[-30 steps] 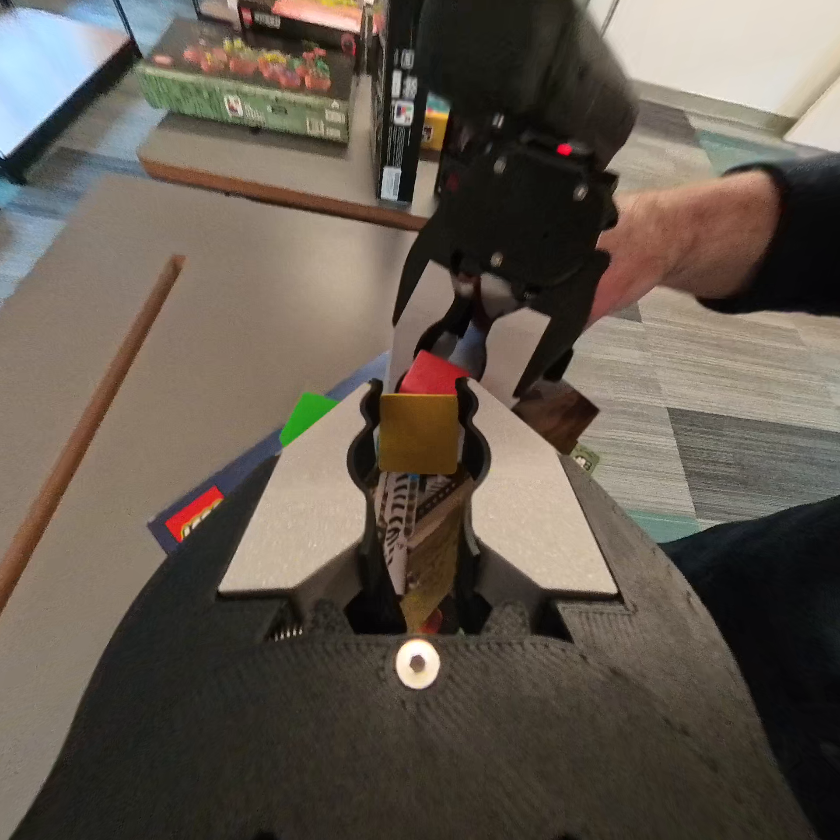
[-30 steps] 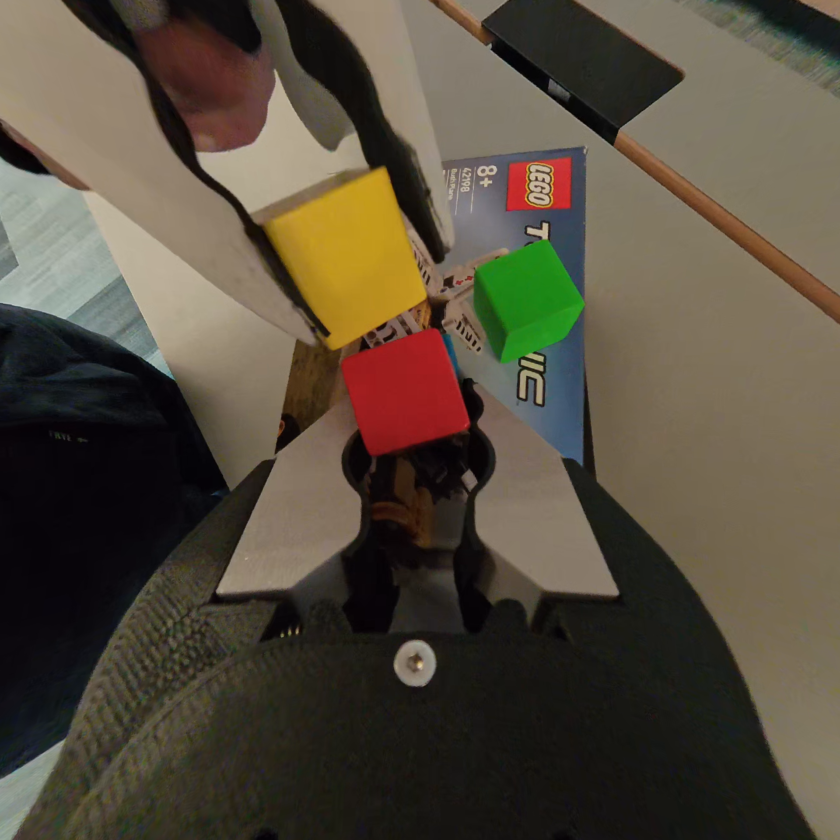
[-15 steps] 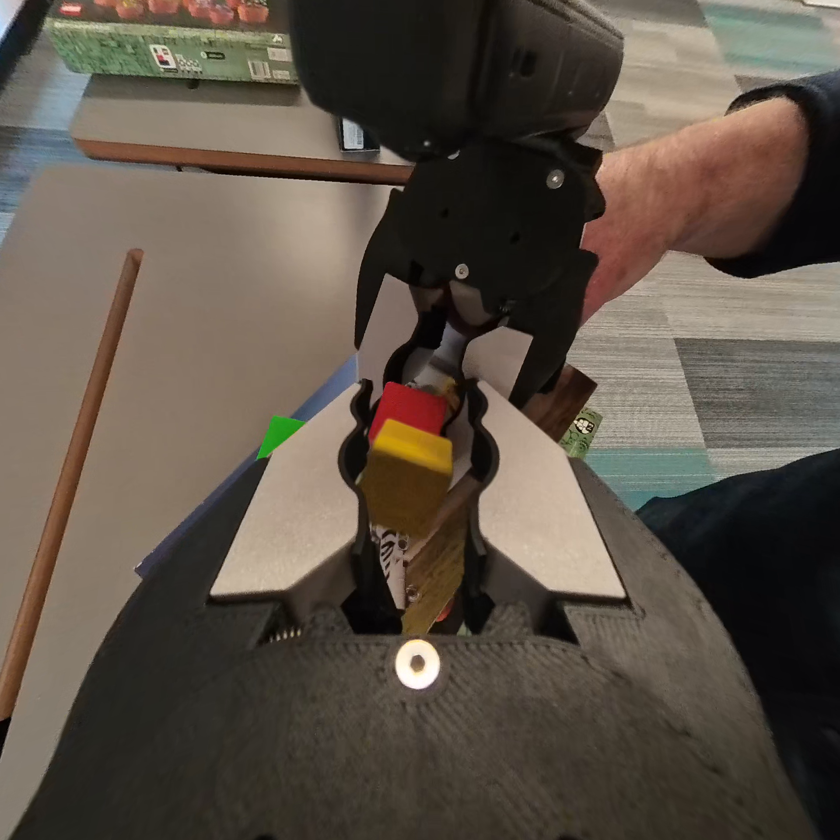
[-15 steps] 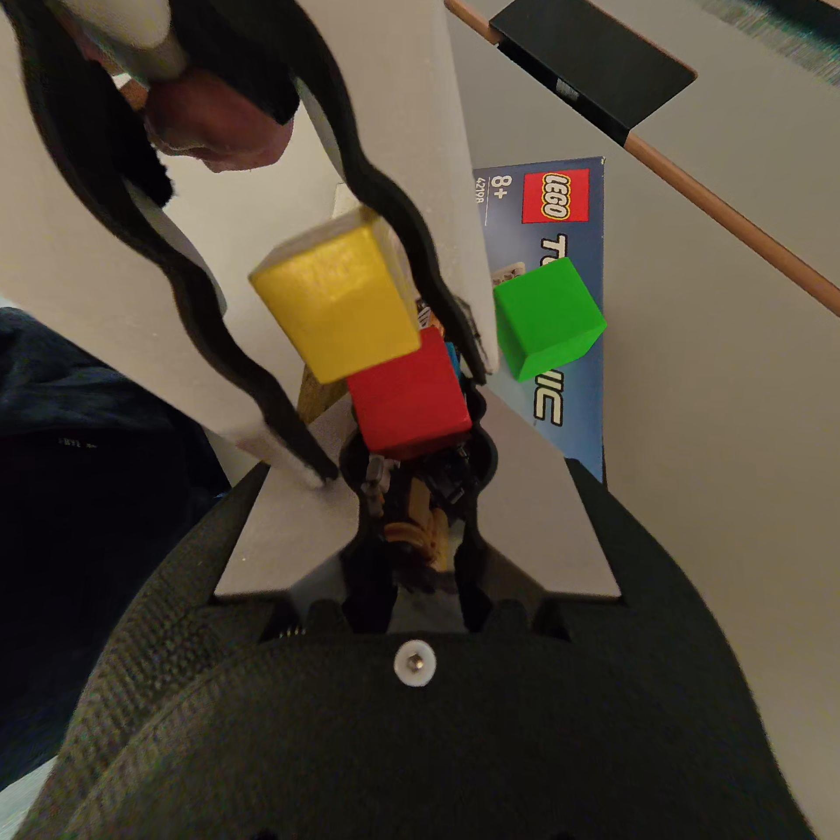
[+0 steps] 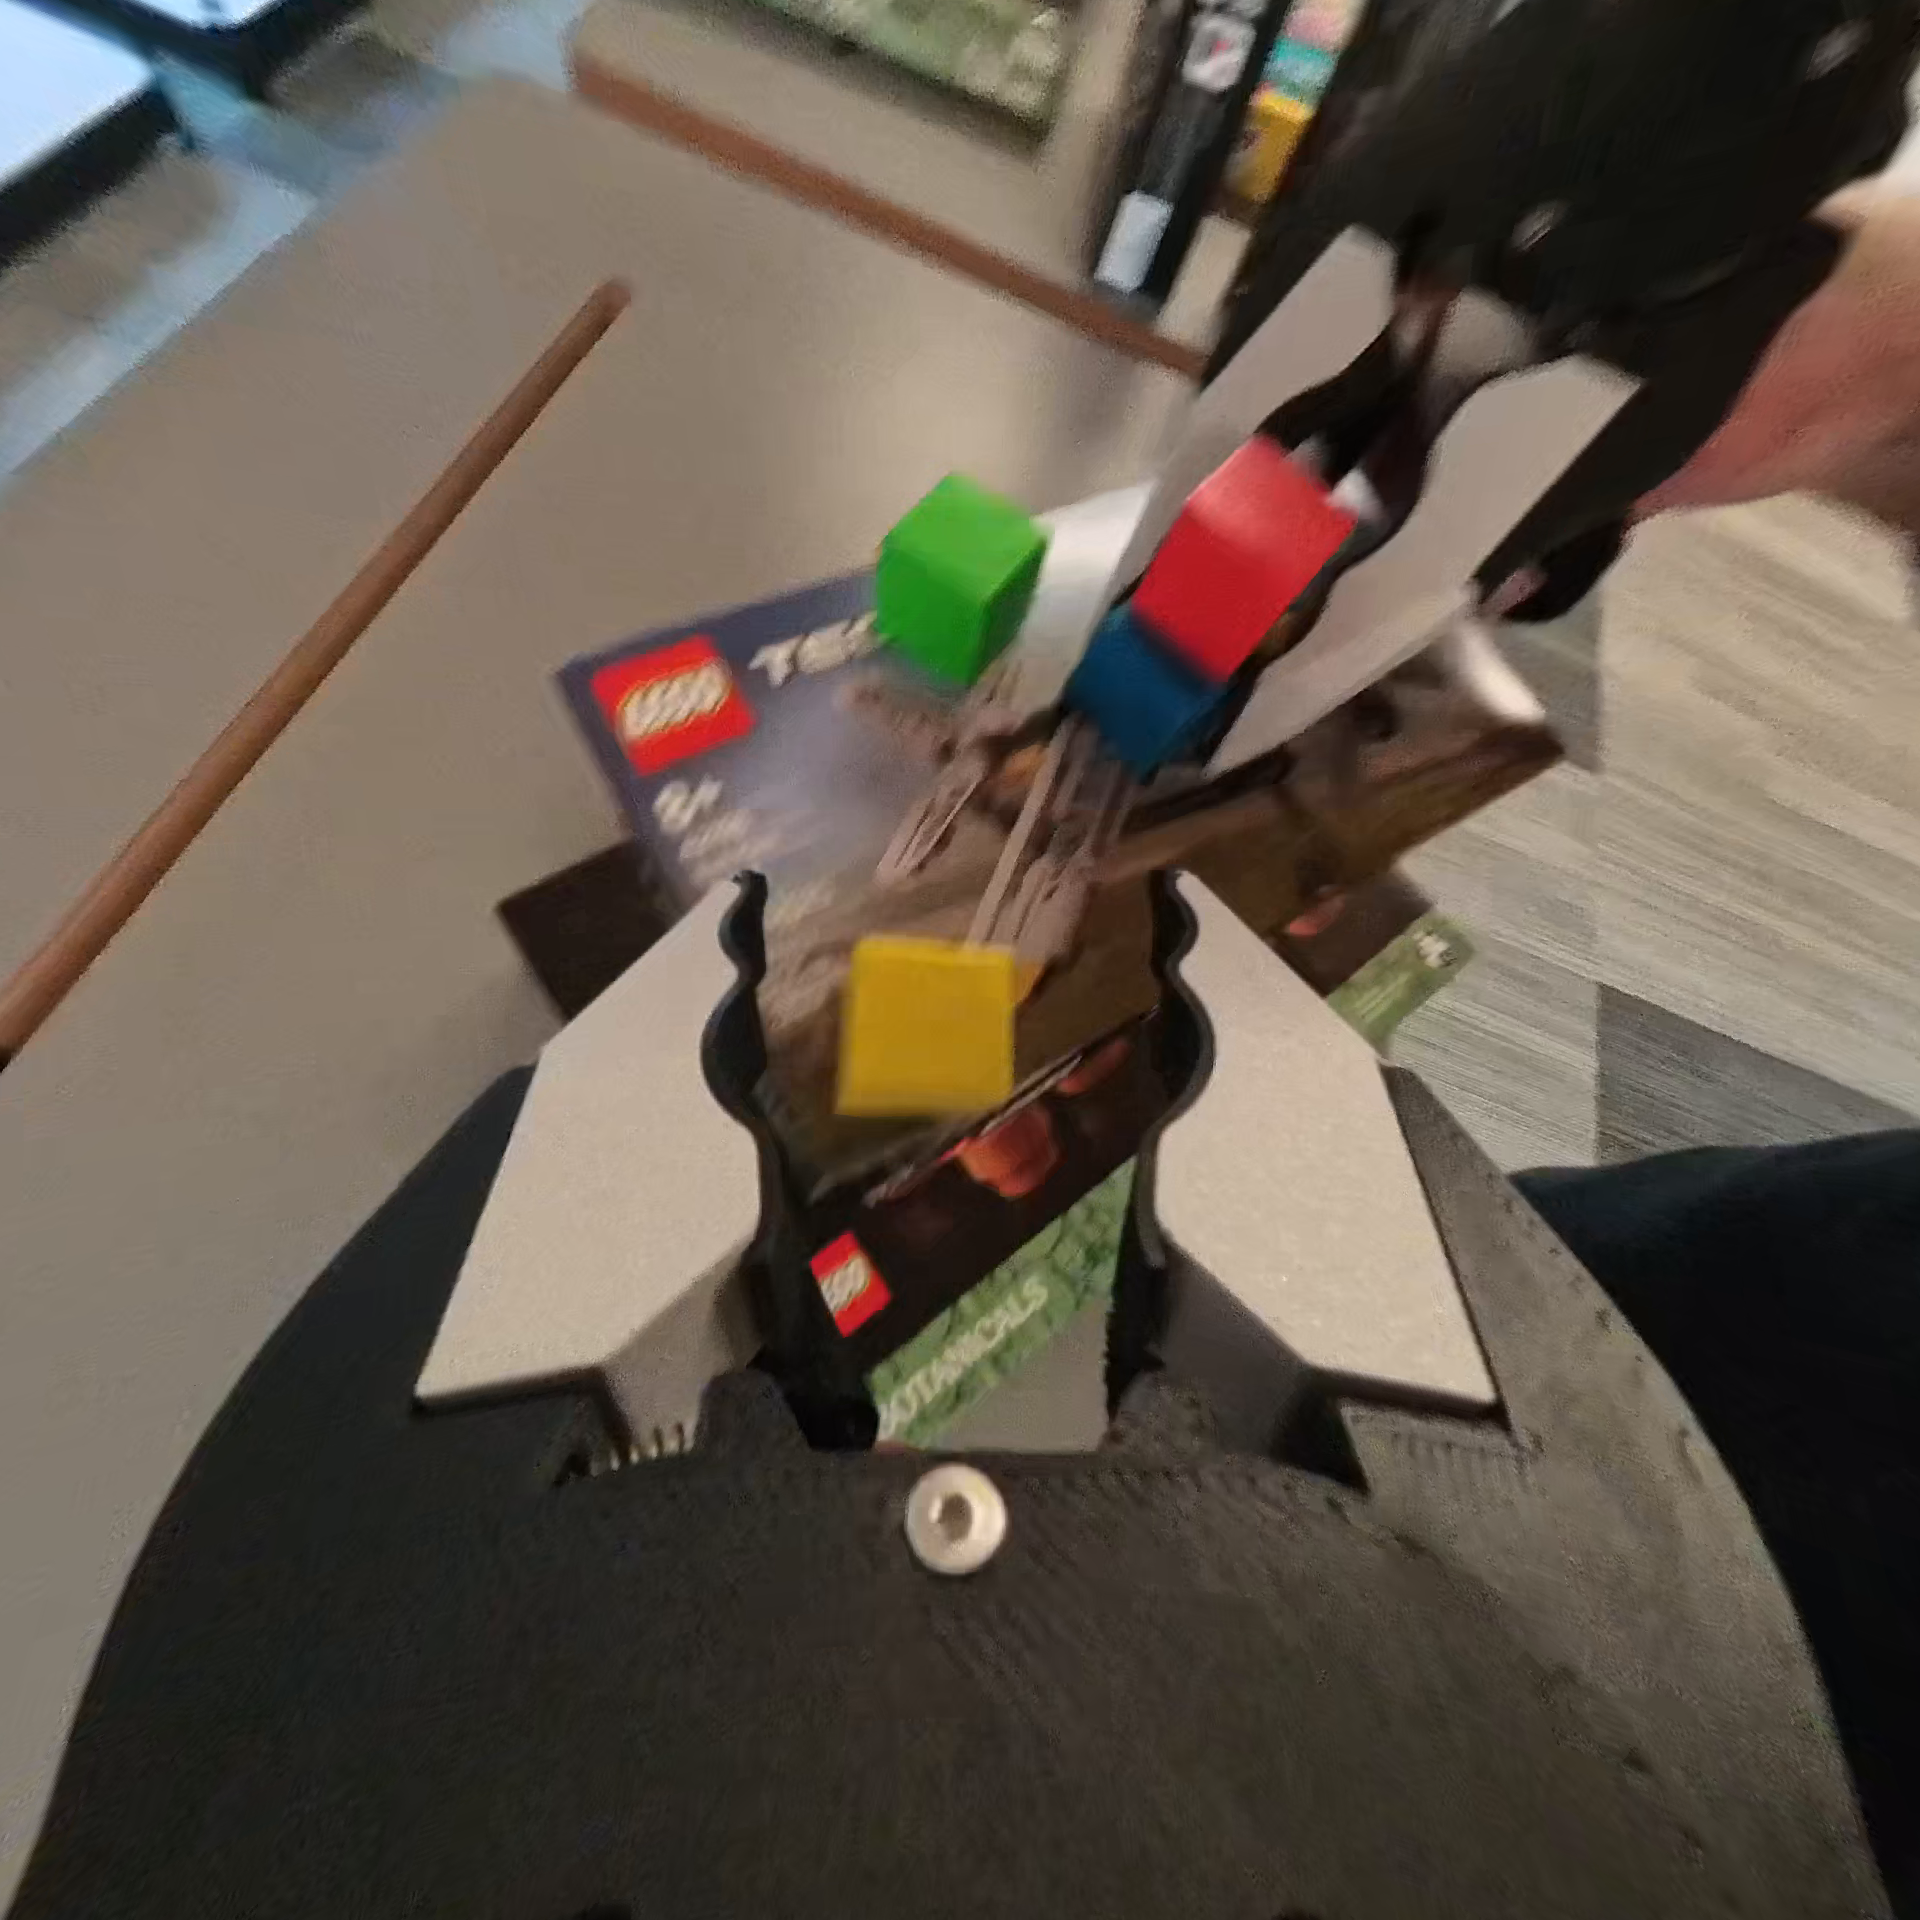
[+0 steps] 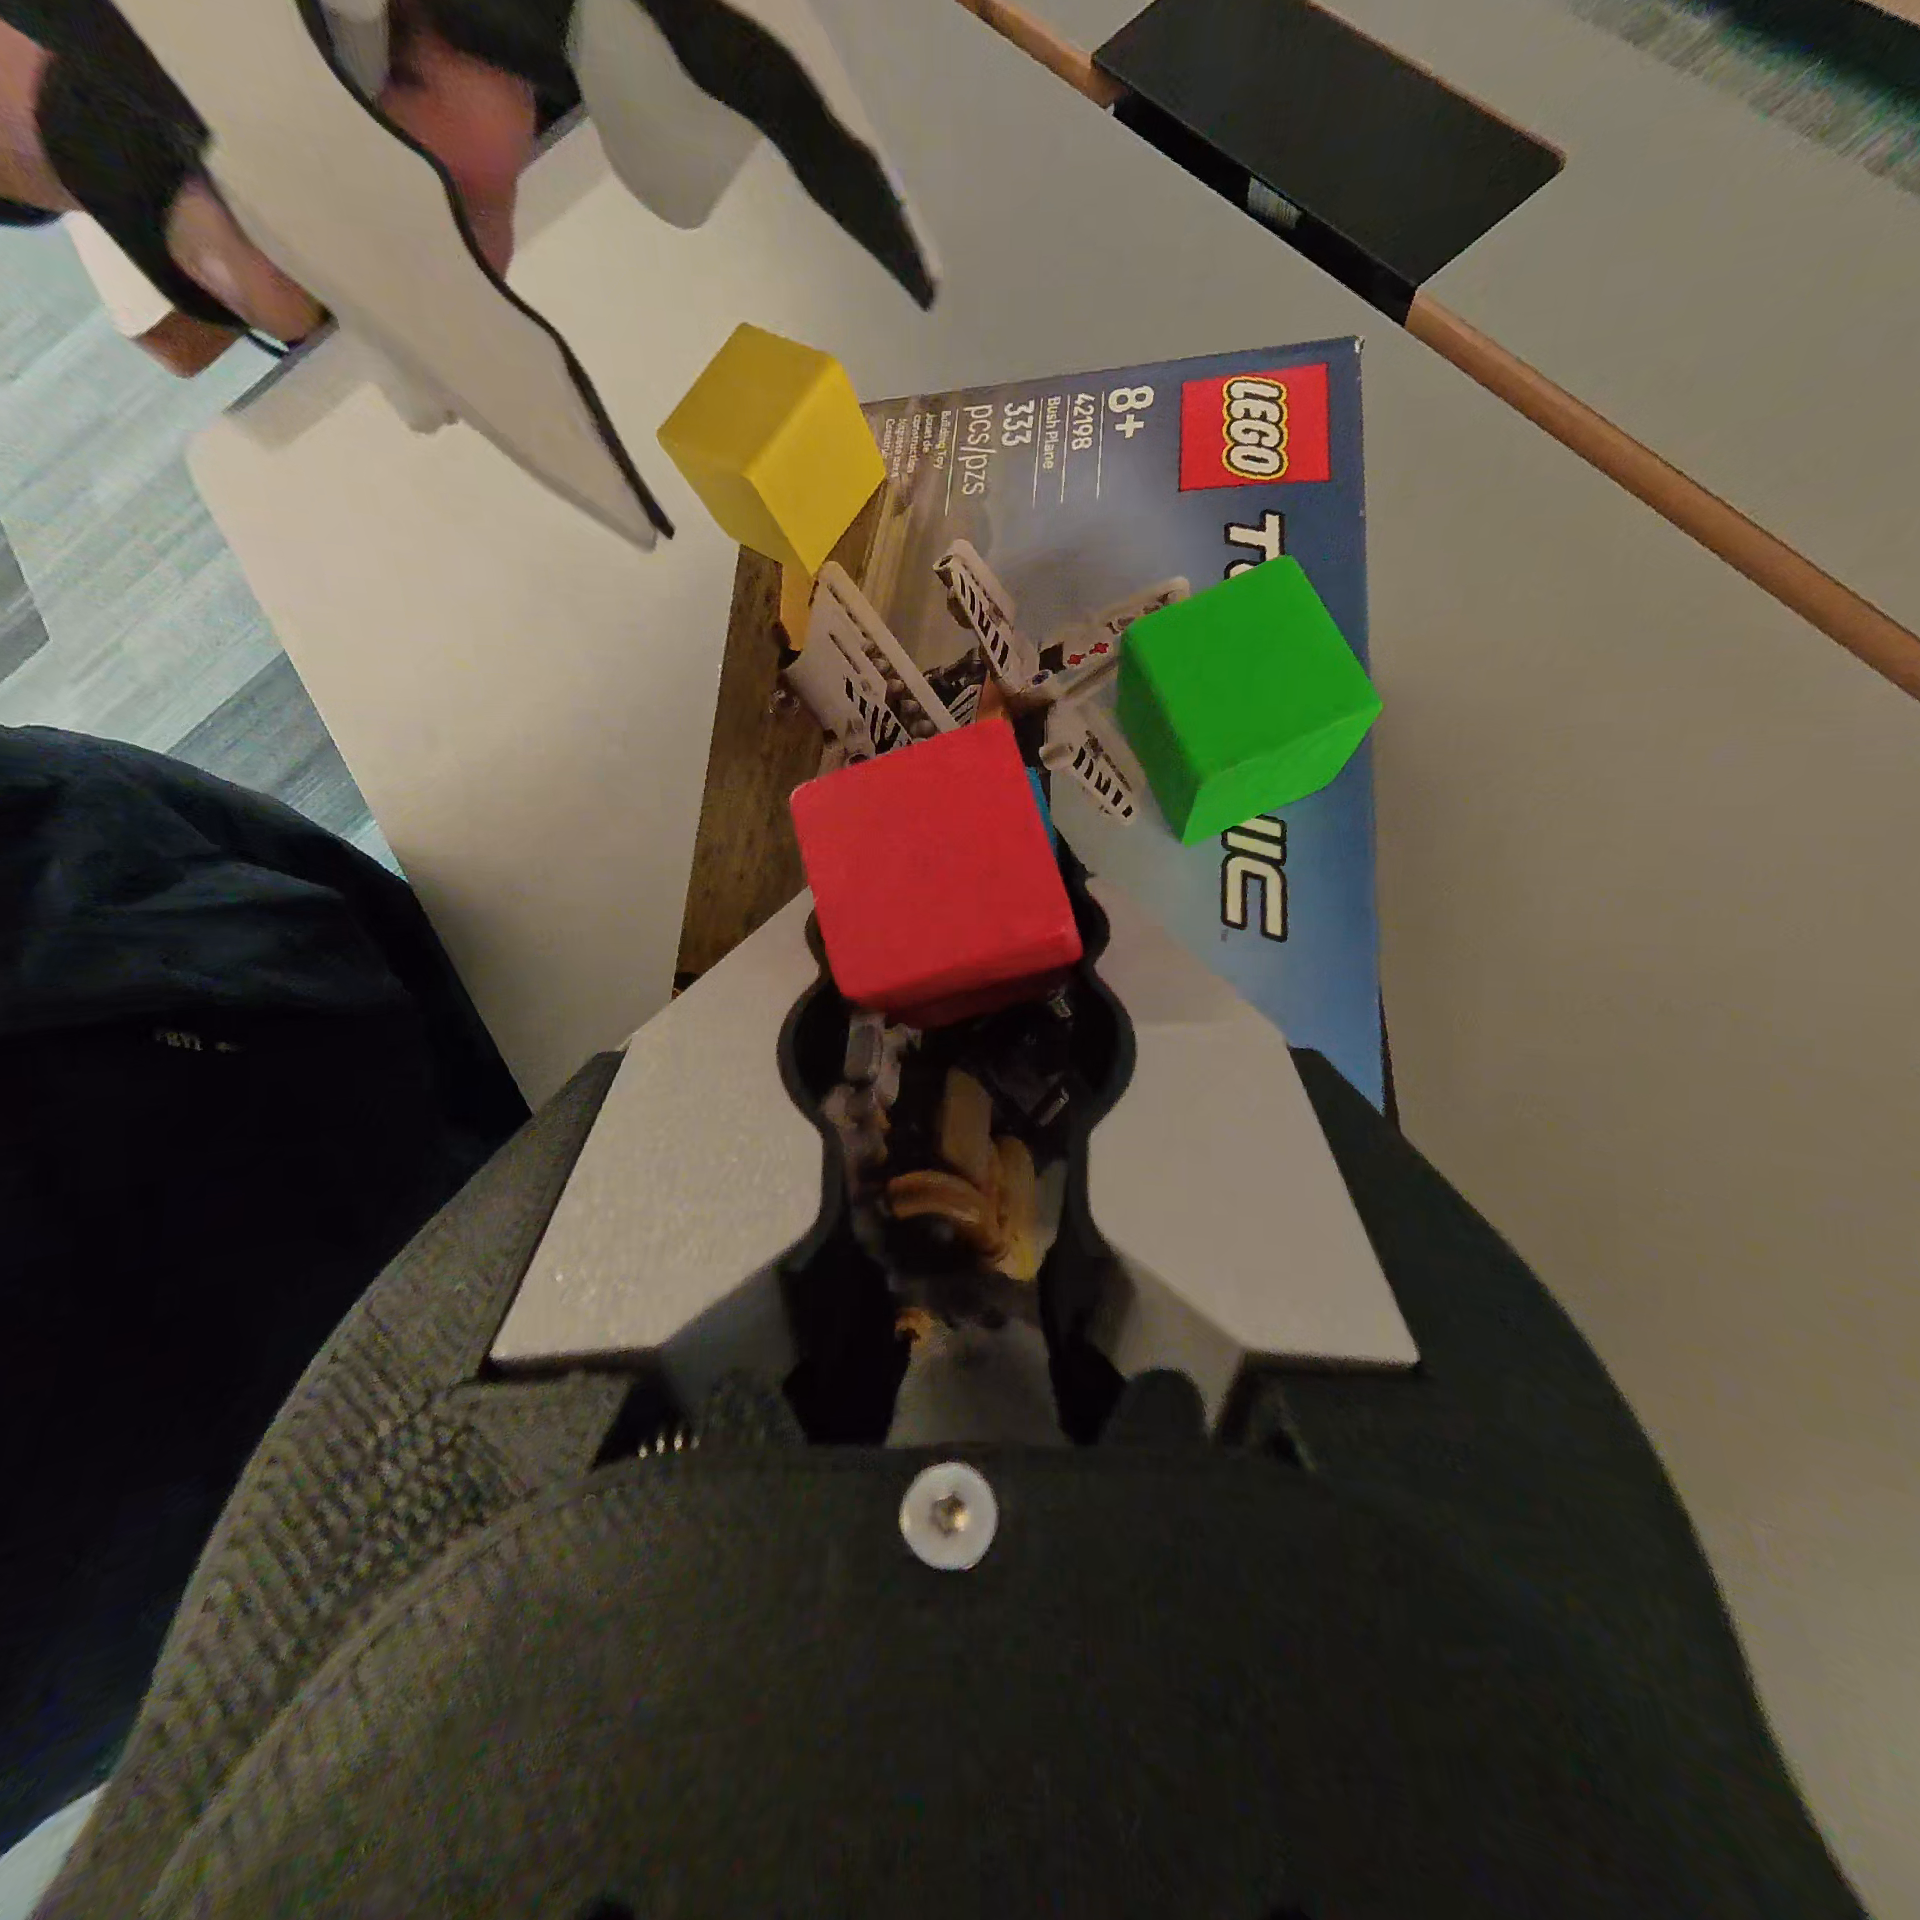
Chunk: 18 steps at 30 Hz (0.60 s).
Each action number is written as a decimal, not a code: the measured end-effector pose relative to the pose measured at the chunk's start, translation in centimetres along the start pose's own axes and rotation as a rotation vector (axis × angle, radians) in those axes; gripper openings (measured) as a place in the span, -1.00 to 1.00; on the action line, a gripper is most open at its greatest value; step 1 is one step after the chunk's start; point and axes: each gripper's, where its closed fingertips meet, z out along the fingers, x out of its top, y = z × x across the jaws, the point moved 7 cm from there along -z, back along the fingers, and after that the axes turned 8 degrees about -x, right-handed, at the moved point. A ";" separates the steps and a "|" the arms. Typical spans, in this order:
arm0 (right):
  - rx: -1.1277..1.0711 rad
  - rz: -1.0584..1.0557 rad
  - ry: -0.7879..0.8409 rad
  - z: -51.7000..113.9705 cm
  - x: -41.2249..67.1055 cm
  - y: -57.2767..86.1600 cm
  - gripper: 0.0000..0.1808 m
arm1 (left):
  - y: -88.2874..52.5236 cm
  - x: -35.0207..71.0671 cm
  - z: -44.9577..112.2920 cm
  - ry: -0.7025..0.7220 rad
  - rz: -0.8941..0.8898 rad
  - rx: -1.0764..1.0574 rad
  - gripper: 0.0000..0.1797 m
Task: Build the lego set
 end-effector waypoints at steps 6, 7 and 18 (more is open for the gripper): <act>0.003 0.032 0.014 0.1 0.0 0.1 -0.58 | -1.1 -3.7 0.6 -0.080 -0.116 0.084 -0.36; 0.002 0.031 0.014 0.2 0.1 0.1 -0.58 | -1.3 -3.6 0.6 -0.092 -0.090 0.105 -0.44; -0.039 0.047 0.038 -1.1 0.3 -0.6 -0.37 | 0.5 -0.1 0.6 -0.019 0.082 0.020 -0.62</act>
